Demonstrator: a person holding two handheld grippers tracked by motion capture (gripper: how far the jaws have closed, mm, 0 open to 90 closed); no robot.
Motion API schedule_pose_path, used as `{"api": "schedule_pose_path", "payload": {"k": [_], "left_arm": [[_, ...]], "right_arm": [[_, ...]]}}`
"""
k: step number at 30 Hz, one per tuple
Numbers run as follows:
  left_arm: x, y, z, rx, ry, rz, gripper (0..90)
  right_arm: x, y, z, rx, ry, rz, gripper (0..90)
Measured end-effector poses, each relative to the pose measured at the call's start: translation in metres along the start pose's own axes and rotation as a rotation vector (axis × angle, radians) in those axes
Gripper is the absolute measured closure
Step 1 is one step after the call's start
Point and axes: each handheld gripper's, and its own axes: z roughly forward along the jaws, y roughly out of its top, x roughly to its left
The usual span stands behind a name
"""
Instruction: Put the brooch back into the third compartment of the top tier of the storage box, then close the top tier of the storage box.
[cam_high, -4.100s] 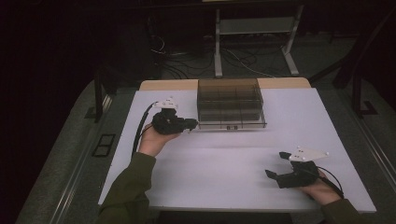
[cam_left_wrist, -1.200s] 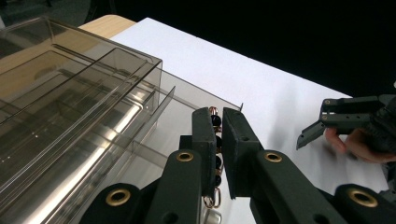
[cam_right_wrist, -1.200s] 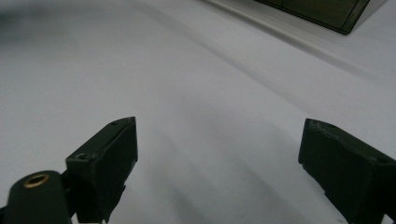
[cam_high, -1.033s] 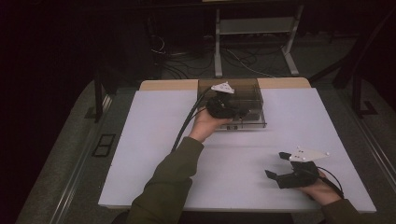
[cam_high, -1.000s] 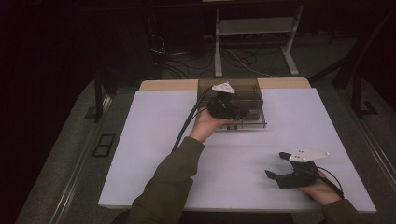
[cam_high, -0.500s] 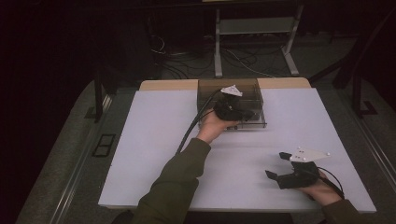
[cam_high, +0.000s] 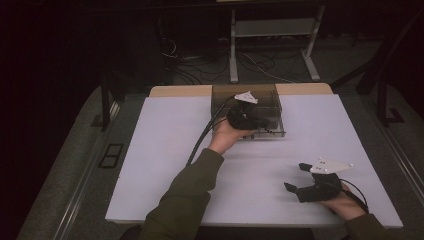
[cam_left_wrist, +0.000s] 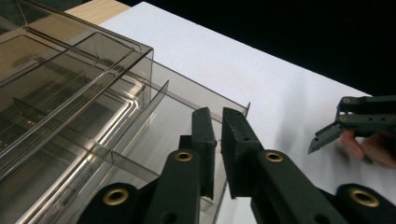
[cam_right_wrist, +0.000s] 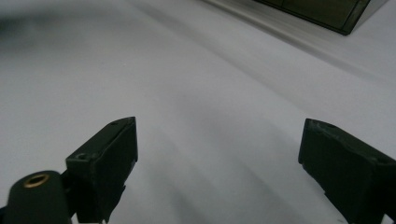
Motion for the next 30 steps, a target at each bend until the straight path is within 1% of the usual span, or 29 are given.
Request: {"api": "schedule_pose_path", "payload": {"k": [5,11,14,15,19,20,23,24,26,30], "left_arm": [[0.000,-0.003,-0.011,-0.002,0.001,0.001,89.0],[0.000,-0.011,-0.022,-0.001,0.012,-0.002,89.1],[0.000,-0.015,-0.029,-0.003,0.020,0.003,89.1],[0.000,-0.017,-0.031,-0.009,0.020,-0.003,89.1],[-0.002,-0.022,-0.040,-0.016,0.026,-0.001,89.1],[-0.003,-0.023,-0.042,-0.024,0.029,-0.010,89.1],[-0.004,-0.027,-0.049,-0.024,0.035,-0.003,89.1],[-0.005,-0.028,-0.052,-0.030,0.036,-0.009,89.1],[-0.006,-0.030,-0.057,-0.026,0.039,0.004,89.1],[-0.010,-0.034,-0.064,-0.037,0.042,0.005,89.1]], "right_arm": [[0.000,0.000,0.000,-0.001,-0.002,0.001,11.2],[0.000,0.000,0.000,0.000,-0.002,0.001,11.2],[0.000,0.000,0.000,0.003,-0.002,0.001,11.2],[0.000,0.000,0.000,0.002,-0.002,0.000,11.2],[0.000,0.000,0.000,0.004,-0.003,0.000,11.2],[0.000,0.000,0.000,0.005,-0.004,0.002,11.1],[0.000,0.000,0.001,0.004,-0.006,0.002,11.1],[0.000,0.000,0.001,0.004,-0.006,0.002,11.1],[0.000,0.000,0.001,0.003,-0.007,0.002,11.2],[0.000,0.000,0.001,0.004,-0.006,-0.001,11.2]]}}
